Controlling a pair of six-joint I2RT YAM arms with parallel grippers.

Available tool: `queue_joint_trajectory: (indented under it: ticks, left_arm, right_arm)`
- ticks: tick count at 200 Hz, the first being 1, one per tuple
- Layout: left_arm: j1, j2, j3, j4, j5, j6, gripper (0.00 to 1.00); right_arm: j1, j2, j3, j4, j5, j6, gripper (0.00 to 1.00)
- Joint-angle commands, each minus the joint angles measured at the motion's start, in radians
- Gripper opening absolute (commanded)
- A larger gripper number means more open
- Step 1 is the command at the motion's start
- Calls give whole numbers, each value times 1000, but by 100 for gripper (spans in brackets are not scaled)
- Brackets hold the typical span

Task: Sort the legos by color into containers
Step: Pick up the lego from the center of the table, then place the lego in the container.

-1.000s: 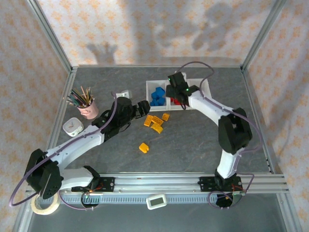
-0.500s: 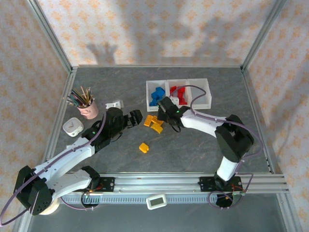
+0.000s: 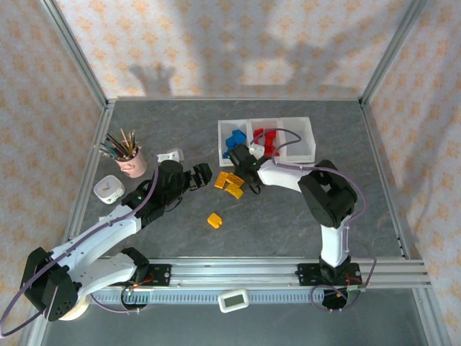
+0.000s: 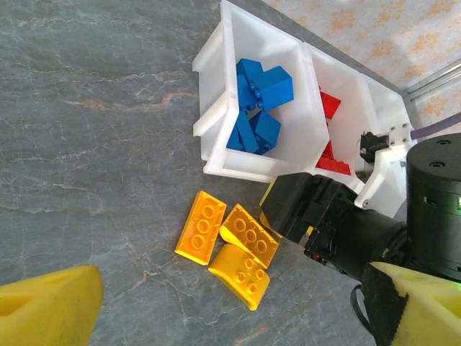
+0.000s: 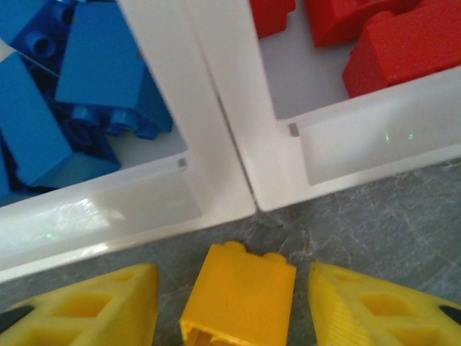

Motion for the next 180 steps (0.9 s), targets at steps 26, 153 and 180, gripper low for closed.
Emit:
queue_joint_trajectory:
  ticks: [26, 153, 180]
  left_arm:
    - [14, 0, -12, -6, 1, -4, 94]
    - [14, 166, 105, 95, 129, 19, 94]
    - [14, 223, 144, 128, 130, 18, 94]
  right_arm:
    - [-10, -8, -42, 30, 38, 18, 44]
    - [-262, -420, -158, -29, 89, -209, 31]
    - [-388, -294, -34, -32, 69, -279, 30]
